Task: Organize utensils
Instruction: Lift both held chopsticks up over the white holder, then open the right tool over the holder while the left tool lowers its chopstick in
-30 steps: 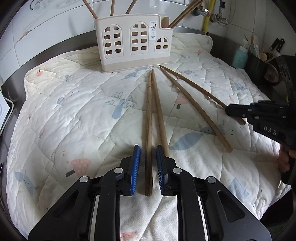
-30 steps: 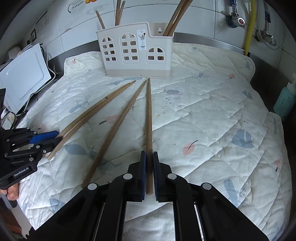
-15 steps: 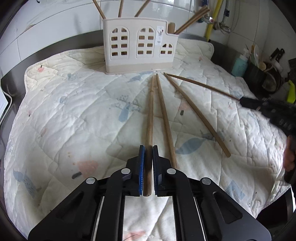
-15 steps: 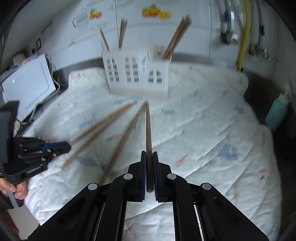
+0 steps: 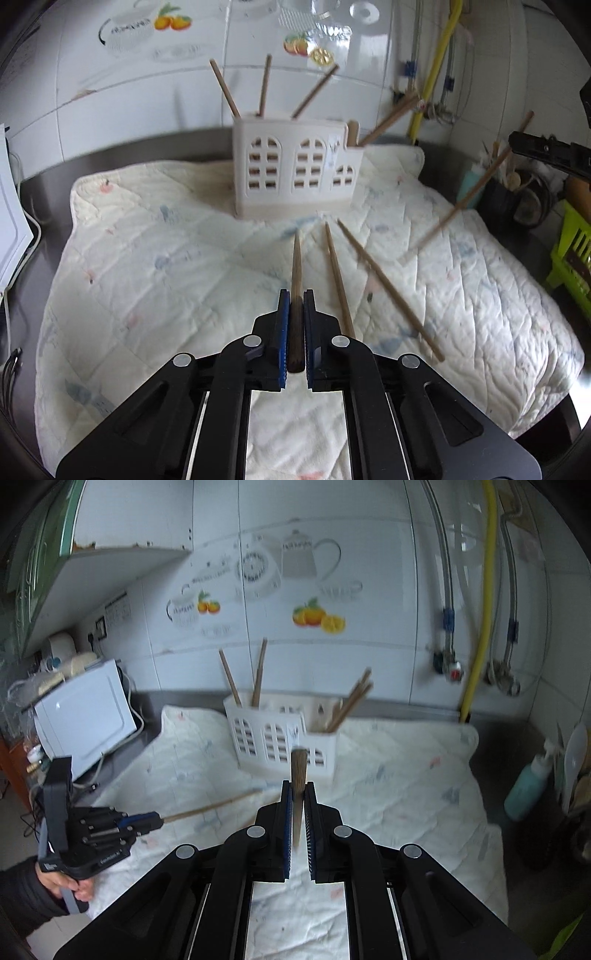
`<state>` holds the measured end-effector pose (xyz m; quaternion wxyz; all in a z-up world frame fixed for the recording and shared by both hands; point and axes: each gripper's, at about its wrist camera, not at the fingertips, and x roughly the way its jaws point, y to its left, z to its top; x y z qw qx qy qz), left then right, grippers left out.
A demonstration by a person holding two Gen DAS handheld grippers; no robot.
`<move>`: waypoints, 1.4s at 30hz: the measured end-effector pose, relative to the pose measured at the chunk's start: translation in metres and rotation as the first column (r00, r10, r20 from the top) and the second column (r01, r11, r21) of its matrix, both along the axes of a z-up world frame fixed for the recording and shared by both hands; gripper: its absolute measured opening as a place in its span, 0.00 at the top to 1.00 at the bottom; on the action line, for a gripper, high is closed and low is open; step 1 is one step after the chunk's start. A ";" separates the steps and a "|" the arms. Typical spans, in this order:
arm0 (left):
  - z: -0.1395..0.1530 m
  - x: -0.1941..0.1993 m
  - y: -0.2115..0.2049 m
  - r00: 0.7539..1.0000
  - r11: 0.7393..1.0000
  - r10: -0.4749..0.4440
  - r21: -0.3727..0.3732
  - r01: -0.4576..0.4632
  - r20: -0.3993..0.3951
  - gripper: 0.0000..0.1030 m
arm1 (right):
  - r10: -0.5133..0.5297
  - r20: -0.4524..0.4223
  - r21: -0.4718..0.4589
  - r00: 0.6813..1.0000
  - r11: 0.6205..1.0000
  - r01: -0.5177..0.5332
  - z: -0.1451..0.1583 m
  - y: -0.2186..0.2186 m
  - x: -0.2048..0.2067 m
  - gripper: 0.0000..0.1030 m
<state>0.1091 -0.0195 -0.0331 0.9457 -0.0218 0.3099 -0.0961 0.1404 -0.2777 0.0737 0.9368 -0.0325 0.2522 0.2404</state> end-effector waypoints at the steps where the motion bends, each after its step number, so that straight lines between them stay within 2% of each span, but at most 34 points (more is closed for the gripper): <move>1: 0.003 0.000 0.002 1.000 1.000 0.002 -0.006 -0.001 0.009 0.95 | 0.002 0.007 0.002 1.000 1.000 -0.002 0.005 0.001 0.002 0.94; 9: 0.017 0.015 0.011 1.000 0.998 -0.003 -0.057 0.005 0.031 0.95 | 0.019 0.063 -0.022 0.998 1.000 -0.018 0.052 0.018 0.026 0.94; 16: 0.041 0.030 0.020 0.998 0.998 -0.007 -0.057 0.011 0.065 0.95 | -0.016 0.126 -0.012 0.992 1.000 0.018 0.097 0.029 0.061 0.94; 21: 0.061 0.045 0.025 0.998 0.999 -0.016 -0.042 0.019 0.065 0.95 | -0.052 0.139 0.015 0.989 0.999 0.050 0.112 0.040 0.093 0.94; 27: 0.086 0.057 0.026 0.995 1.000 -0.029 -0.005 0.030 0.098 0.95 | -0.075 0.118 0.022 0.990 0.997 0.073 0.106 0.059 0.132 0.94; 32: 0.108 0.064 0.026 0.990 0.999 -0.036 0.015 0.035 0.138 0.95 | -0.086 0.060 -0.004 0.994 0.996 0.087 0.083 0.074 0.162 0.94; 42: 0.165 0.078 0.022 0.967 0.998 -0.029 0.053 0.016 0.252 0.95 | -0.083 0.001 -0.053 0.997 0.995 0.083 0.046 0.080 0.178 0.93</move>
